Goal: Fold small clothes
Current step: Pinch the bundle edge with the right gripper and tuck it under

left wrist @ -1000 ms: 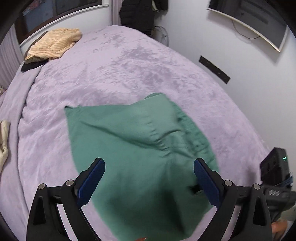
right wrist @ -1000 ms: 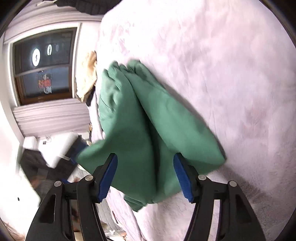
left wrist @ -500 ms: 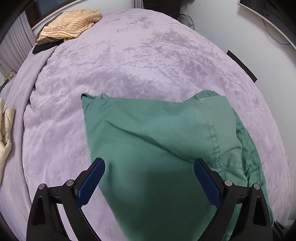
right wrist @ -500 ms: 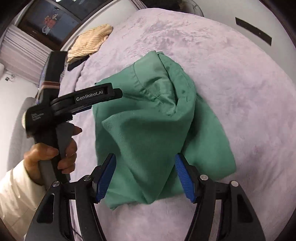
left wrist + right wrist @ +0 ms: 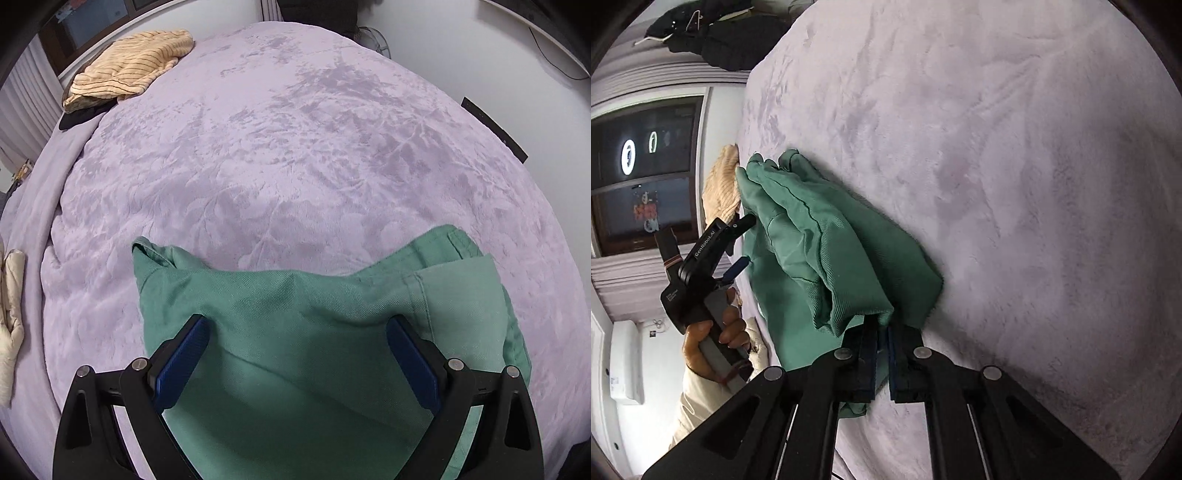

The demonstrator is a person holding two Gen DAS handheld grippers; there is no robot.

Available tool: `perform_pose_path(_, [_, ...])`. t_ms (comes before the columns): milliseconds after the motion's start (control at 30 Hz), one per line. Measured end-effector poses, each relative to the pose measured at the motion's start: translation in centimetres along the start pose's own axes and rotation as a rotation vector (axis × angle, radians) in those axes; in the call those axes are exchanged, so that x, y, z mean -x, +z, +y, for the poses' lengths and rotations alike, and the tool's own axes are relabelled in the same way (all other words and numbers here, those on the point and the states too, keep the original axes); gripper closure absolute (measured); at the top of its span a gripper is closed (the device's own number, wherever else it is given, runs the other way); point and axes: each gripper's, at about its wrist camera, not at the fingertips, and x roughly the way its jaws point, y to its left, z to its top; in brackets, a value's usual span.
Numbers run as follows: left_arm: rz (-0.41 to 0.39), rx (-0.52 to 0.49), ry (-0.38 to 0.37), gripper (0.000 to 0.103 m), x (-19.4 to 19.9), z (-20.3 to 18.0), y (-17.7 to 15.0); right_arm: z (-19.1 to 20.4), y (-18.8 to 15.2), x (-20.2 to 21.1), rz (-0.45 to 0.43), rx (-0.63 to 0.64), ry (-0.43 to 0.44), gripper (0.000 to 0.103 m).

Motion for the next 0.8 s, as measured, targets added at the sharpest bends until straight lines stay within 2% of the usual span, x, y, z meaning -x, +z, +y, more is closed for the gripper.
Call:
perform_pose_path(67, [-0.005, 0.009, -0.006, 0.006, 1.0, 0.8, -0.1, 1.3, 0.2, 1.9, -0.008, 0.06, -0.057, 0.09])
perform_pose_path(100, [-0.006, 0.02, -0.013, 0.006, 1.5, 1.2, -0.4, 2.4, 0.5, 2.9, -0.025, 0.123, -0.076, 0.09])
perform_pose_path(200, [-0.003, 0.066, -0.032, 0.006, 3.1, 2.9, -2.5, 7.6, 1.8, 4.8, -0.048, 0.337, -0.047, 0.087])
perform_pose_path(233, [-0.002, 0.082, -0.036, 0.006, 3.7, 3.4, -3.6, 9.2, 2.5, 4.6, -0.032, 0.389, -0.027, 0.078])
perform_pose_path(267, [0.001, 0.094, -0.037, 0.006, 4.1, 3.8, -4.5, 11.2, 3.4, 3.6, 0.003, 0.439, -0.004, 0.059])
perform_pose_path(333, [0.012, 0.116, -0.038, 0.006, 5.1, 4.3, -6.6, 14.1, 5.1, 1.3, 0.043, 0.504, 0.025, 0.045])
perform_pose_path(400, [0.029, 0.146, -0.054, 0.006, 6.0, 4.7, -8.9, 16.9, 6.9, -2.3, 0.095, 0.564, 0.046, 0.045])
perform_pose_path(500, [0.064, 0.188, -0.086, 0.006, 6.9, 5.0, -12.5, 18.7, 7.9, -7.1, 0.162, 0.604, 0.02, 0.045])
perform_pose_path(633, [0.121, 0.205, -0.109, 0.006, 6.8, 4.5, -16.8, 18.9, 8.6, -12.1, 0.223, 0.657, -0.142, 0.045])
perform_pose_path(667, [0.143, 0.211, -0.112, 0.006, 6.5, 4.3, -17.7, 18.8, 9.0, -13.3, 0.245, 0.656, -0.154, 0.048])
perform_pose_path(700, [0.156, 0.221, -0.122, 0.006, 6.3, 4.3, -18.4, 18.9, 9.1, -13.9, 0.259, 0.65, -0.145, 0.055])
perform_pose_path(733, [0.163, 0.24, -0.137, 0.006, 6.1, 4.2, -19.0, 19.0, 9.2, -14.3, 0.268, 0.649, -0.134, 0.095])
perform_pose_path(767, [0.166, 0.251, -0.143, 0.006, 6.1, 4.3, -19.4, 19.3, 9.2, -14.3, 0.267, 0.656, -0.123, 0.1])
perform_pose_path(800, [0.166, 0.259, -0.147, 0.006, 6.1, 4.2, -19.7, 20.3, 9.2, -13.9, 0.233, 0.693, -0.106, 0.1])
